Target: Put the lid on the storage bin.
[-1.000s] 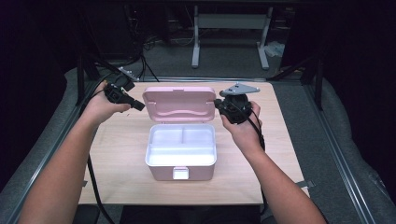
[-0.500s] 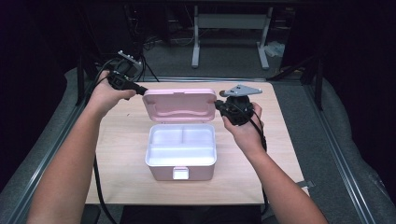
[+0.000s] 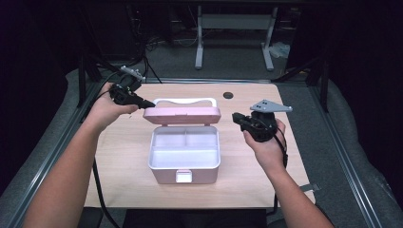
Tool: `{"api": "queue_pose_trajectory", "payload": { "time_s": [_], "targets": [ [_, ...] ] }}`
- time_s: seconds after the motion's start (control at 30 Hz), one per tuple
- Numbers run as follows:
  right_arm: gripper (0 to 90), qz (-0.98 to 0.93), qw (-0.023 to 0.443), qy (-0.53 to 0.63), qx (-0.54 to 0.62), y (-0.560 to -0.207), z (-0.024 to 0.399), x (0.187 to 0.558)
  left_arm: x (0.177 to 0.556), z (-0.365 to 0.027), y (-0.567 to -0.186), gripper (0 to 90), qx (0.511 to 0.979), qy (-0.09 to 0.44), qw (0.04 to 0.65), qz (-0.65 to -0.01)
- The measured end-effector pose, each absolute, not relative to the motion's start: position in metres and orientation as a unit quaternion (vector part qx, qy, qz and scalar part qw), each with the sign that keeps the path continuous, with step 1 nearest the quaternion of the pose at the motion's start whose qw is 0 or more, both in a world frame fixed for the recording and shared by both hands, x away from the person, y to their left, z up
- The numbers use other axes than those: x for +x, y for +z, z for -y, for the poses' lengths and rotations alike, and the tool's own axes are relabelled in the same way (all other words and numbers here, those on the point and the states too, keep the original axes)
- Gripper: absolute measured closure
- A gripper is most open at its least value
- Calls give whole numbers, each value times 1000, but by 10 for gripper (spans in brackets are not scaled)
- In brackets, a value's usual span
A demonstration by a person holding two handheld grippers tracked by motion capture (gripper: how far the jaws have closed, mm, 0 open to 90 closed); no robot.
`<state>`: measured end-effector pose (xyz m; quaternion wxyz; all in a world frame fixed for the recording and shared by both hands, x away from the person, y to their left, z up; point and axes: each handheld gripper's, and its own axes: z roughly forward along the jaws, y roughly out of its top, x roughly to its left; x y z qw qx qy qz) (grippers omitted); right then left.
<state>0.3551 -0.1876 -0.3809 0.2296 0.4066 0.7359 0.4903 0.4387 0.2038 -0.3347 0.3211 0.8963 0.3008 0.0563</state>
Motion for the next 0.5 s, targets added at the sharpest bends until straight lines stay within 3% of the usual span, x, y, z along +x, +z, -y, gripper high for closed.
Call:
{"api": "queue_pose_trajectory", "payload": {
  "time_s": [0.5],
  "targets": [
    [846, -742, 219, 474, 421, -397, 192, 362, 372, -191, -386, 877, 926, 43, 296, -232]
  ]
}}
